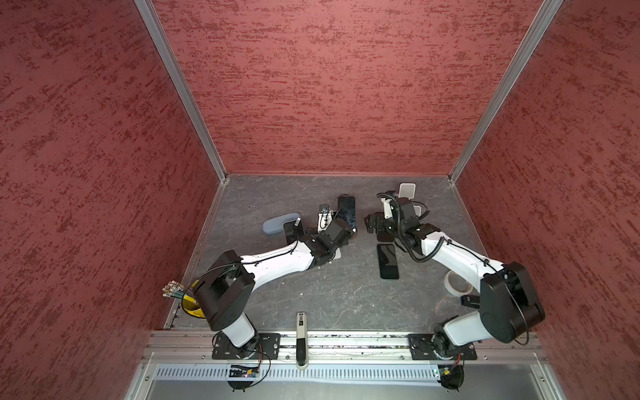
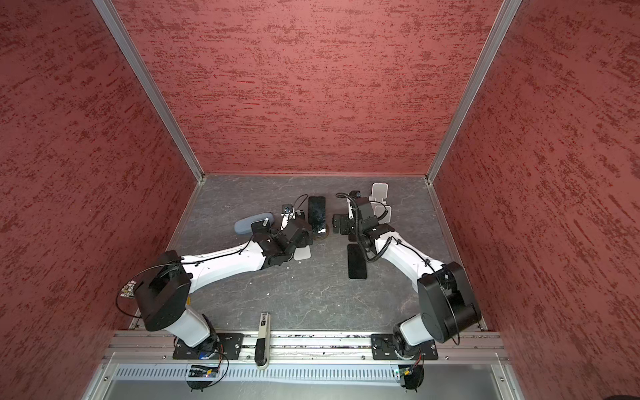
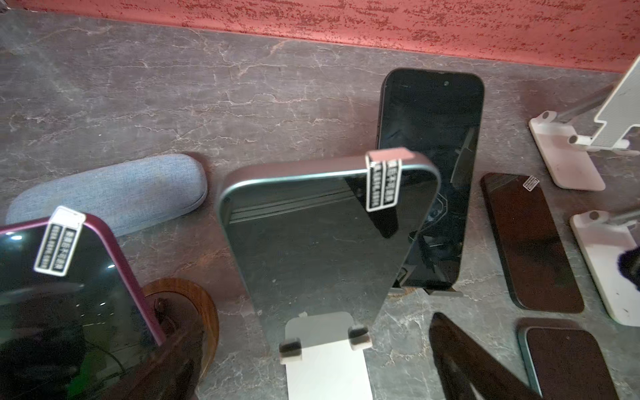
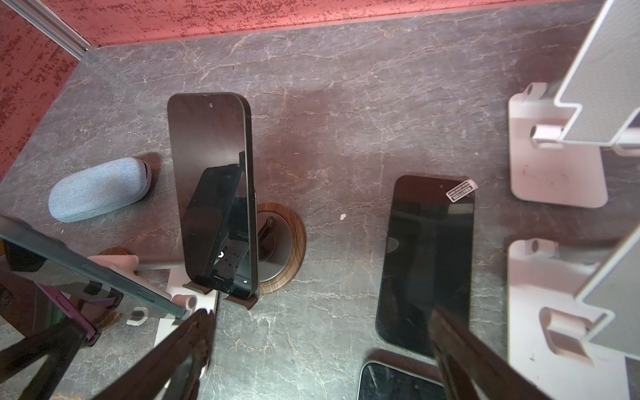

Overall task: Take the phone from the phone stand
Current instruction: 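Reach the left gripper to the teal-edged phone on the white stand and grasp it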

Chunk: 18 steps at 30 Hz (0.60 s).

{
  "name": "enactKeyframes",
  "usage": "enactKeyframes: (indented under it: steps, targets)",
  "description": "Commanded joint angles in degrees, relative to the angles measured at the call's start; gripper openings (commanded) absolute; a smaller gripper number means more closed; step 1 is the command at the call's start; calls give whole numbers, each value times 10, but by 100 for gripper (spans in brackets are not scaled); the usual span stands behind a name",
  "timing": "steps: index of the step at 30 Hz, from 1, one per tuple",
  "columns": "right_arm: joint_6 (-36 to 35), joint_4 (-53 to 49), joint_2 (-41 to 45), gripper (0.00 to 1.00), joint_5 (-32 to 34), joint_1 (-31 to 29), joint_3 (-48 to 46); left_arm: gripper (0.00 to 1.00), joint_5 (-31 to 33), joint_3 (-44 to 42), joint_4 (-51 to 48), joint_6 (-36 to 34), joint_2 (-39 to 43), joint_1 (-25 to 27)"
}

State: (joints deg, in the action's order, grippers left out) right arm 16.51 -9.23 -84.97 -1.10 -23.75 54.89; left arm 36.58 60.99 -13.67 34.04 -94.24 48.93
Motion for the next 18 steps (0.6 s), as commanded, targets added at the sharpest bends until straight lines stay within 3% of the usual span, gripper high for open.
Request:
enactKeyframes:
  steps: [1, 18]
  targets:
    - [3, 13, 12, 99, -9, -5, -6, 100, 32, 22, 31, 3, -18, 2]
    - [0, 17, -1, 99, -17, -5, -7, 99, 60, 49, 57, 3, -78, -6]
